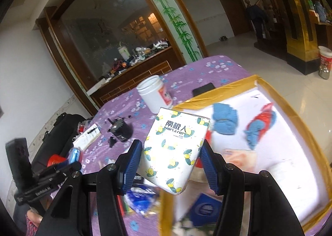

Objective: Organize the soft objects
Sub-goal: 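Carry the sponge pack and white tissue pack over the white box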

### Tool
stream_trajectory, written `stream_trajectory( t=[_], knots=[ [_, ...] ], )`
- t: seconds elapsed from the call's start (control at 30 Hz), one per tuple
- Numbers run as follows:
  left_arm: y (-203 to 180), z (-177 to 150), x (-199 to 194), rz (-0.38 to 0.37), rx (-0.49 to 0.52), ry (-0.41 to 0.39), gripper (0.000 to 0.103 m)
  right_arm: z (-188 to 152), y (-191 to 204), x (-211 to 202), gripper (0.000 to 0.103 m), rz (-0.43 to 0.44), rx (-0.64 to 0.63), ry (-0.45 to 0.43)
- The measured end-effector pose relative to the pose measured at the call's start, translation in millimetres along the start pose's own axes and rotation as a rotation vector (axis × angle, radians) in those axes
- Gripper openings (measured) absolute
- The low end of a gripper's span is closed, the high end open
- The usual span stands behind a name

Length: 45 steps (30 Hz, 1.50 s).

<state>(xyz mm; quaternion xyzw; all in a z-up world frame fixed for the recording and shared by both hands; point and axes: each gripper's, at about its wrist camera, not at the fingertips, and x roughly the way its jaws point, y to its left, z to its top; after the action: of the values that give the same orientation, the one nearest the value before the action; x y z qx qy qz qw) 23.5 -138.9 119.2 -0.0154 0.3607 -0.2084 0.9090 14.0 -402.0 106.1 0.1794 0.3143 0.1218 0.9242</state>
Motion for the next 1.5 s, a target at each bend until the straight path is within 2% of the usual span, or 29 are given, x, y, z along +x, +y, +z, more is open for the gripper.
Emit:
stream_trajectory(
  t=[0.23,0.47,0.77,0.93,1.17,1.23,1.3,1.5],
  knots=[
    [-62,19,42,-0.079,0.069,0.068,0.044,17,-34,-7,0.058,-0.057,0.001,0.052],
    [-104,29,95,-0.159,0.06,0.18,0.044,41,-61,2,0.058,-0.107,0.017,0.097],
    [-133,20,135,-0.132,0.065,0.244,0.044,65,-89,38,0.058,-0.171,0.046,0.151],
    [-139,16,140,-0.114,0.075,0.248,0.044,70,-95,63,0.058,-0.188,0.062,0.193],
    [-150,10,139,-0.138,0.103,0.26,0.045,71,-96,75,0.061,-0.217,0.053,0.207],
    [-154,9,135,-0.14,0.117,0.262,0.05,71,-98,74,0.061,-0.226,0.055,0.203],
    [-156,9,132,-0.15,0.122,0.253,0.06,71,-100,72,0.061,-0.218,0.067,0.203],
    [-159,10,114,-0.172,0.143,0.229,0.062,71,-96,58,0.061,-0.201,0.07,0.176]
  ],
)
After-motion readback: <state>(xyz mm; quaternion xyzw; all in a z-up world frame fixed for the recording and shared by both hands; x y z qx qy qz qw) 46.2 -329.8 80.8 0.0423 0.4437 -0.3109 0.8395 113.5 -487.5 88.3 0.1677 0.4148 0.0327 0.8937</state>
